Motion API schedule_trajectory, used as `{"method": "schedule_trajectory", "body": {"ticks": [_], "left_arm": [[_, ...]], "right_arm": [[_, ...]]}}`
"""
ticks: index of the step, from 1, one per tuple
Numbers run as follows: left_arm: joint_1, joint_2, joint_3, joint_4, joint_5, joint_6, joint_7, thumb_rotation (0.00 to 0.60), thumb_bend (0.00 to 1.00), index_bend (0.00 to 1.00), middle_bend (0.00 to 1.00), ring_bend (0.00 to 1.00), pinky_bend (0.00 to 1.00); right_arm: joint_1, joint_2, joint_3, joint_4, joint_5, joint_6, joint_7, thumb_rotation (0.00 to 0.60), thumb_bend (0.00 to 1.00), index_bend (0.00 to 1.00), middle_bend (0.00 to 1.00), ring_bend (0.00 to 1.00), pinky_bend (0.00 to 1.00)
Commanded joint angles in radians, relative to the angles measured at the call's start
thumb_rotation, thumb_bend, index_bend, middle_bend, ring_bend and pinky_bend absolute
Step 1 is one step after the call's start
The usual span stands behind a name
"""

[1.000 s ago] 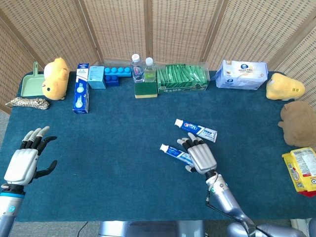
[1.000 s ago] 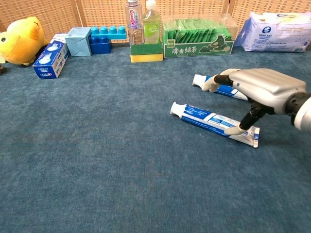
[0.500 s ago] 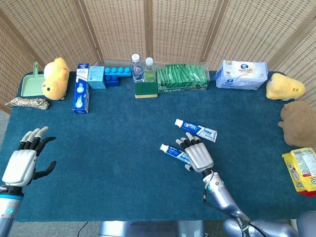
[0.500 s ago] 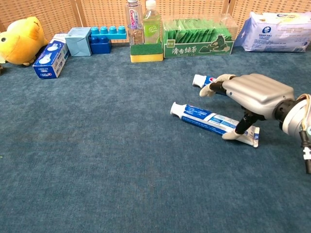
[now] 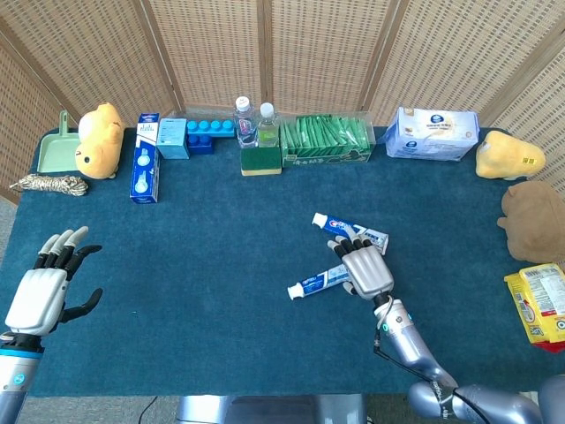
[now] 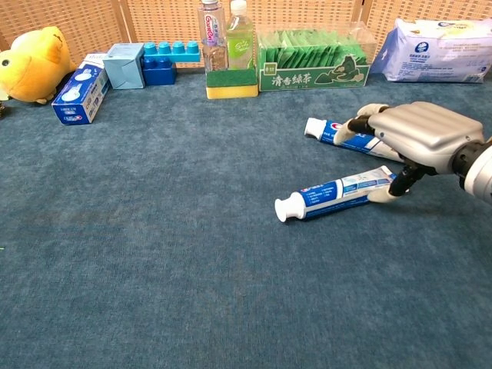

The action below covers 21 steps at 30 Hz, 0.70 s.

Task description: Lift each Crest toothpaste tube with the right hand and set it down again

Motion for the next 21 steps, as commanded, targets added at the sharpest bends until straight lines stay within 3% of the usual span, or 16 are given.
{"method": "schedule_trajectory", "body": {"ticks": [1,14,21], "left_arm": [[-0.001,-0.001,0.001,0.001,0.001,-0.001,-0.001,0.600,0.30,0.19,0.06,0.01,0.02],[0.004,-0.002,0.005,0.022,-0.002,0.001,-0.029,0.600,0.30,0.19,0.06,0.01,0.03],[0.005,-0.007,0.006,0.041,-0.004,-0.001,-0.049,0.600,0.30,0.19,0.06,0.01,0.03]], "right_arm": [[0.008,0.023,-0.012,-0.048,0.016,-0.026,-0.021,0.600,0.26,0.25,0.23,0.11,0.21],[0.081,0.022,0.010,-0.122,0.146,-0.105,-0.143,0.600,0.29,0.26,0.24,0.11,0.23],[0.115,0.023,0.015,-0.145,0.225,-0.116,-0.193,0.600,0.27,0.37,0.26,0.15,0.24]]}}
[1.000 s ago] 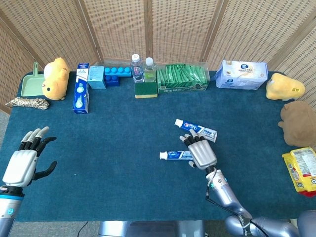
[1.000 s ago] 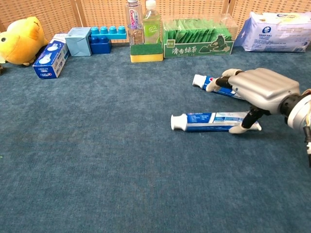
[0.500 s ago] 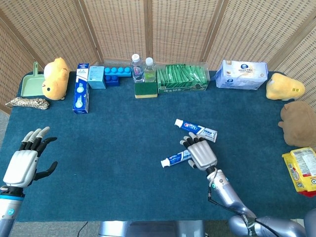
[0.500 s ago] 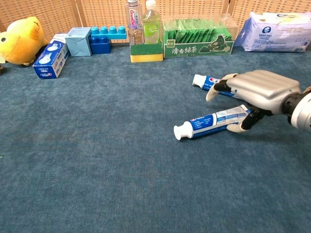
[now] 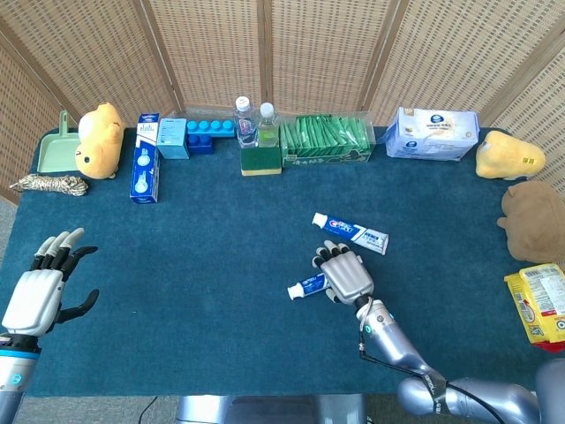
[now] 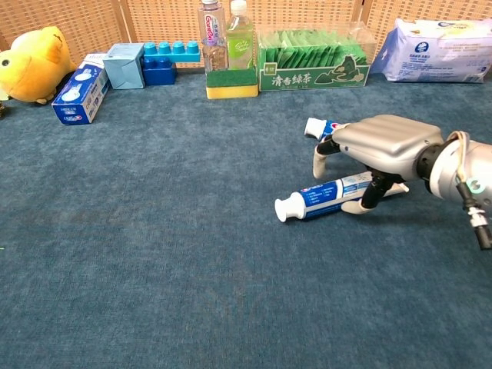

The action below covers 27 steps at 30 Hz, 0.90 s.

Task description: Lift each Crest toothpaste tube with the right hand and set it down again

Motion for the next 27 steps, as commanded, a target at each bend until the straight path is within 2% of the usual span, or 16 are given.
{"method": "schedule_trajectory", "body": {"ticks": [1,21,24,27], "left_arm": [[0.000,-0.001,0.000,0.003,0.001,-0.001,-0.003,0.600,0.30,0.19,0.06,0.01,0.03],[-0.003,-0.005,0.000,0.003,0.003,-0.001,0.001,0.600,0.30,0.19,0.06,0.01,0.03],[0.000,-0.003,0.001,0.001,0.008,0.006,0.000,0.600,0.30,0.19,0.06,0.01,0.03],[0.005,0.001,0.002,-0.001,0.013,0.015,-0.002,0.600,0.30,0.19,0.06,0.00,0.03]], "right_arm": [[0.014,0.000,0.000,-0.007,0.024,-0.004,-0.015,0.600,0.27,0.38,0.27,0.15,0.24],[0.074,0.043,-0.032,-0.005,0.126,-0.016,-0.052,0.600,0.28,0.38,0.28,0.16,0.24],[0.087,0.045,-0.036,-0.010,0.142,-0.023,-0.055,0.600,0.28,0.47,0.34,0.20,0.26],[0.095,0.049,-0.034,-0.017,0.135,-0.021,-0.042,0.600,0.31,0.63,0.45,0.32,0.35]]}}
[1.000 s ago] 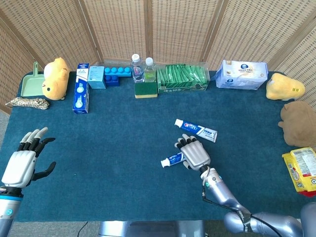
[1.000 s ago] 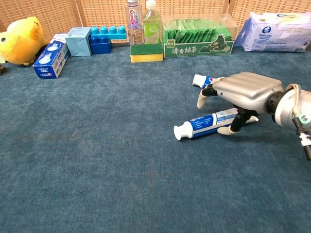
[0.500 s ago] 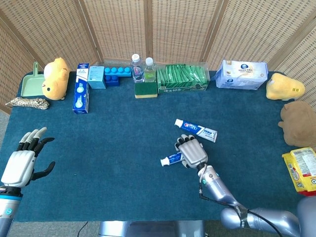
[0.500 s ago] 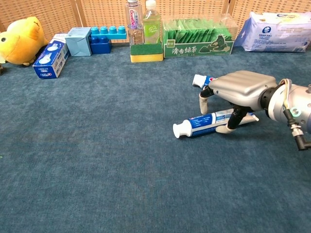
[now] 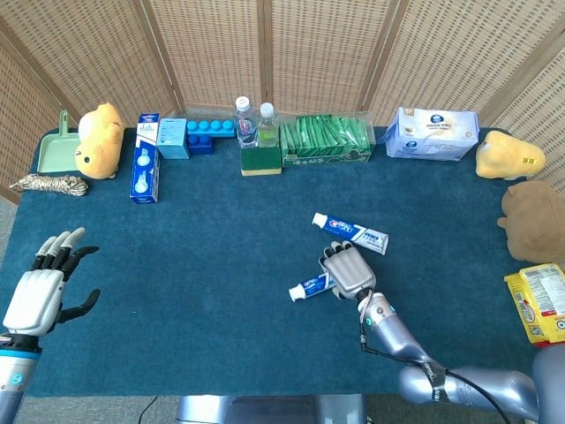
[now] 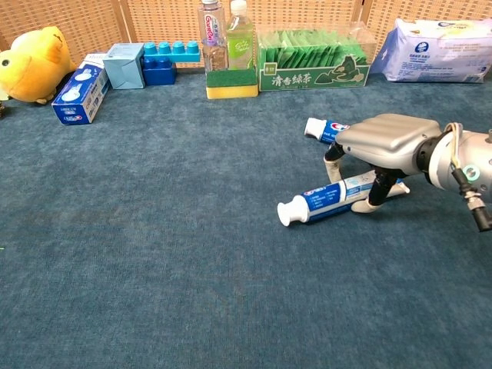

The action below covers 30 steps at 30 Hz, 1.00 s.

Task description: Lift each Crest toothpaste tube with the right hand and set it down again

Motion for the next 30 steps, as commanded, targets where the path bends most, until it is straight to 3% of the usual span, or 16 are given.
{"method": "schedule_trajectory", "body": {"ticks": [1,4,10,17,21,30], "left_arm": [[0.005,0.003,0.001,-0.002,0.005,0.008,-0.002,0.600,0.30,0.19,0.06,0.00,0.02],[0.010,0.004,0.004,-0.003,0.011,0.016,-0.006,0.600,0.30,0.19,0.06,0.00,0.03],[0.021,0.007,0.010,-0.006,0.021,0.029,-0.013,0.600,0.30,0.19,0.06,0.00,0.03],[0.015,0.006,0.011,-0.016,0.019,0.014,-0.012,0.600,0.30,0.19,0.06,0.00,0.03],[-0.003,0.002,0.008,-0.019,0.009,-0.019,-0.005,0.600,0.30,0.19,0.07,0.01,0.09],[-0.091,-0.025,-0.035,-0.034,-0.047,-0.127,0.046,0.600,0.30,0.21,0.10,0.05,0.14]], "right_arm": [[0.005,0.004,0.001,-0.007,-0.011,0.003,0.015,0.600,0.33,0.68,0.49,0.36,0.39],[0.003,0.008,-0.002,-0.007,-0.041,0.008,0.048,0.600,0.38,0.78,0.59,0.47,0.50],[-0.021,0.043,-0.009,-0.010,-0.141,0.004,0.200,0.600,0.43,0.85,0.67,0.57,0.64],[-0.081,0.129,-0.012,-0.050,-0.244,0.040,0.403,0.600,0.45,0.86,0.69,0.62,0.68],[-0.112,0.182,-0.008,-0.080,-0.262,0.056,0.487,0.600,0.45,0.86,0.70,0.64,0.70],[-0.161,0.283,-0.013,-0.171,-0.282,0.068,0.599,0.600,0.45,0.86,0.71,0.66,0.71]]}}
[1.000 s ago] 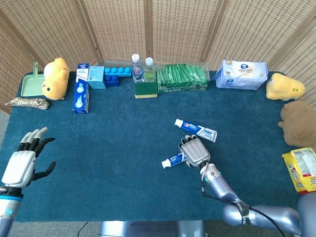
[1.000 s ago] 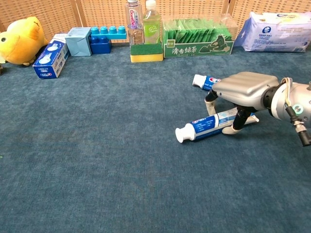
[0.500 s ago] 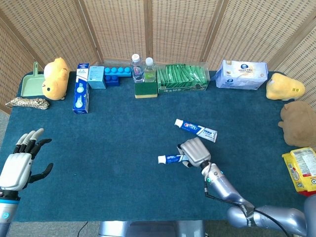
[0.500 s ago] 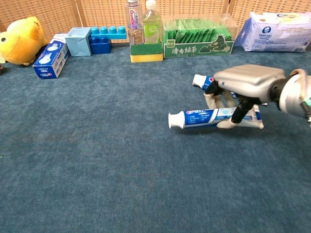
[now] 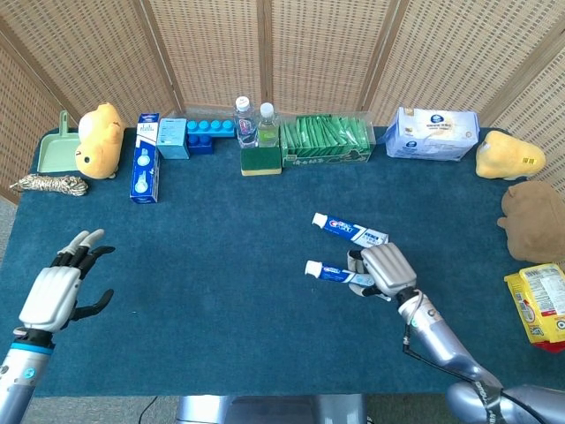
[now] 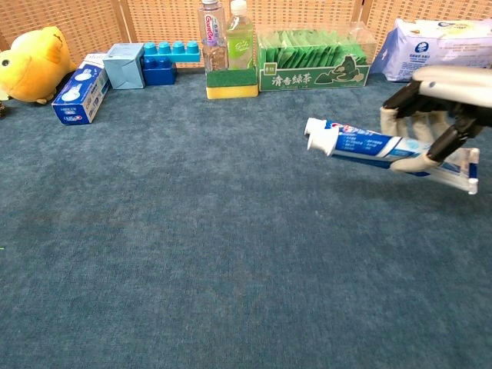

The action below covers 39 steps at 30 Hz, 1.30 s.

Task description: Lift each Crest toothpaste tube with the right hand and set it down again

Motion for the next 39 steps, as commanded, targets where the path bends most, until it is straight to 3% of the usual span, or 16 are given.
{"method": "schedule_trajectory", "body": {"ticks": [1,16,22,29,39], "left_arm": [[-0.048,-0.016,-0.026,-0.010,-0.031,-0.056,0.017,0.600,0.30,0.21,0.10,0.05,0.15],[-0.301,-0.087,-0.134,-0.019,-0.177,-0.379,-0.092,0.600,0.29,0.25,0.10,0.05,0.16],[-0.406,-0.131,-0.150,0.005,-0.214,-0.495,-0.092,0.600,0.28,0.26,0.09,0.04,0.15],[-0.486,-0.182,-0.151,0.009,-0.230,-0.536,-0.056,0.600,0.28,0.25,0.08,0.03,0.14],[-0.533,-0.214,-0.143,0.007,-0.265,-0.511,-0.010,0.600,0.28,0.24,0.07,0.02,0.14]], "right_arm": [[-0.017,0.024,-0.005,-0.035,-0.010,0.001,0.027,0.600,0.45,0.86,0.71,0.66,0.71],[0.001,0.005,0.006,-0.121,0.012,-0.031,0.021,0.600,0.45,0.86,0.71,0.66,0.72],[0.019,0.005,0.032,-0.158,0.095,-0.053,0.017,0.600,0.45,0.86,0.71,0.66,0.72],[0.048,0.030,0.061,-0.197,0.209,-0.090,0.026,0.600,0.46,0.86,0.71,0.66,0.72],[0.082,0.052,0.067,-0.215,0.316,-0.118,0.017,0.600,0.46,0.85,0.71,0.66,0.72]]}}
